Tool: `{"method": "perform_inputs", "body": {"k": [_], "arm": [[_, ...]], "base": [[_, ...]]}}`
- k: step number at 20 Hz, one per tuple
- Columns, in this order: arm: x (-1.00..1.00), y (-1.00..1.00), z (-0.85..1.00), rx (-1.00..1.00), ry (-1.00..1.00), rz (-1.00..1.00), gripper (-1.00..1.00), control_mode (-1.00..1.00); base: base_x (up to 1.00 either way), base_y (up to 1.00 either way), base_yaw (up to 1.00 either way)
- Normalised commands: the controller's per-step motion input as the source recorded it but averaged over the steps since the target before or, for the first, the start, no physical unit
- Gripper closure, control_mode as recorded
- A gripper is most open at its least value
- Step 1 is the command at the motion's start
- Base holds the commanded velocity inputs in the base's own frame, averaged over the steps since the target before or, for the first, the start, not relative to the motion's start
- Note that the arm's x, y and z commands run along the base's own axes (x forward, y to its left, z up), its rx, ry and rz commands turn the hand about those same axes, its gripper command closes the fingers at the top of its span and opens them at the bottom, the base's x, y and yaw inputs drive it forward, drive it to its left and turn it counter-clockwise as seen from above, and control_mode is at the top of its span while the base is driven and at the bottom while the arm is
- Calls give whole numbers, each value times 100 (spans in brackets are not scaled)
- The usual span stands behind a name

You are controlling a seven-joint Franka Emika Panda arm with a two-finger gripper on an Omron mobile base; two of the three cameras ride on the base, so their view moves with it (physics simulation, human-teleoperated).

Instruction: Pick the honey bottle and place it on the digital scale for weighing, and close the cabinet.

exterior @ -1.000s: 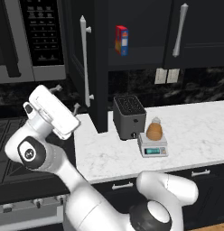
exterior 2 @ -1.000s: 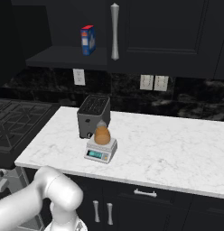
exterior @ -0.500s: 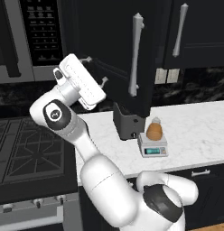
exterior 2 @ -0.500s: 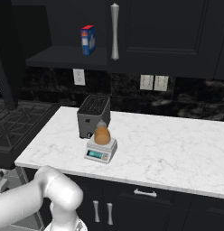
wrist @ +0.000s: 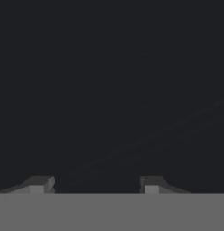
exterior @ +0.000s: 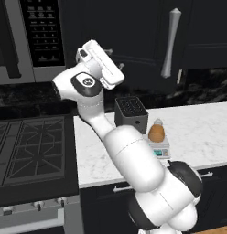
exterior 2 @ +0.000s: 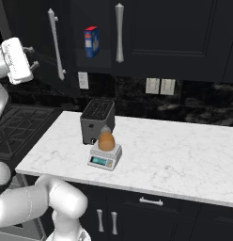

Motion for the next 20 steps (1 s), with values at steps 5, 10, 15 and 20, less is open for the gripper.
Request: {"method": "perform_inputs", "body": {"k": [5, 10, 15, 20], "arm": [[99, -85, 0, 16, 5, 47, -100, -100], [90, -95, -6, 14, 0, 47, -100, -100], [79, -100, -15, 15, 1, 44, -100, -100], [100, -51, -6, 12, 9, 26, -100, -100]], "base": [[0, 0, 0], [0, 0, 0], [0, 0, 0], [0, 0, 0]]}}
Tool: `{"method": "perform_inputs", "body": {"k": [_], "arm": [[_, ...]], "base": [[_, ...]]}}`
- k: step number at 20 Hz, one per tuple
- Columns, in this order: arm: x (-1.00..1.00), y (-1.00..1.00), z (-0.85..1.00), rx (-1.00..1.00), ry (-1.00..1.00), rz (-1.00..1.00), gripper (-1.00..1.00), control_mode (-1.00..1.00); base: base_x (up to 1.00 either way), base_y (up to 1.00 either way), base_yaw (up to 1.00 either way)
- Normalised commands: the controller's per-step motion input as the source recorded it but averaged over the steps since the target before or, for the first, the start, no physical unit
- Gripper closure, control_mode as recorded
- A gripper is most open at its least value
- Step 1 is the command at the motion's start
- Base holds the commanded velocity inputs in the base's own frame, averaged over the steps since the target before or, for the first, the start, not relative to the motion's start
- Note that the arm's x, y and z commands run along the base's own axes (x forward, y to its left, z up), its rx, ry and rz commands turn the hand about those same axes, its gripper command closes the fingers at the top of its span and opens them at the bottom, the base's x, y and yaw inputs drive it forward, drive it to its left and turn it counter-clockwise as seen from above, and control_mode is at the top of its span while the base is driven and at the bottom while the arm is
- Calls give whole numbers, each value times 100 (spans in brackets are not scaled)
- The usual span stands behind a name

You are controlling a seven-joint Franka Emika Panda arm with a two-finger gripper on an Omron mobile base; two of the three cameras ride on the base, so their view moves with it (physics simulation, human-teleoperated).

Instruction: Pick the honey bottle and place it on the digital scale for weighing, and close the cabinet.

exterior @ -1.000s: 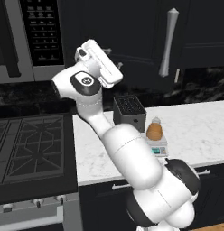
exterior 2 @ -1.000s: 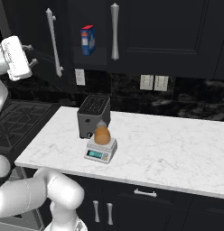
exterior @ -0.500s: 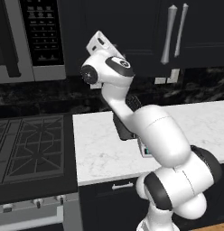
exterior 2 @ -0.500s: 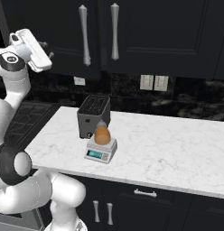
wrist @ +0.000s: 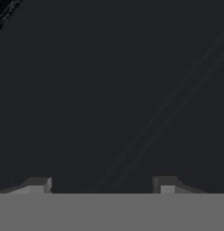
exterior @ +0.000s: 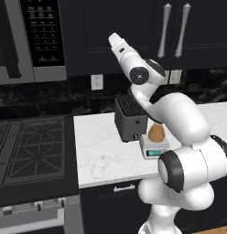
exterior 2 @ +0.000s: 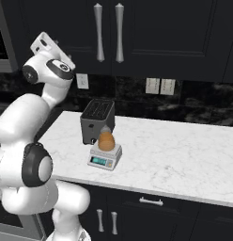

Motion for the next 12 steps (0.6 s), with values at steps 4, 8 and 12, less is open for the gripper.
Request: {"method": "perform_inputs", "body": {"k": [4, 8, 12], "arm": [[100, -49, -28, 10, 6, 23, -100, -100], [54, -100, -1, 16, 22, 14, -100, -100], [1, -77, 32, 8, 37, 2, -100, -100]], "base": [[0, 0, 0], [0, 0, 0], [0, 0, 0]]}}
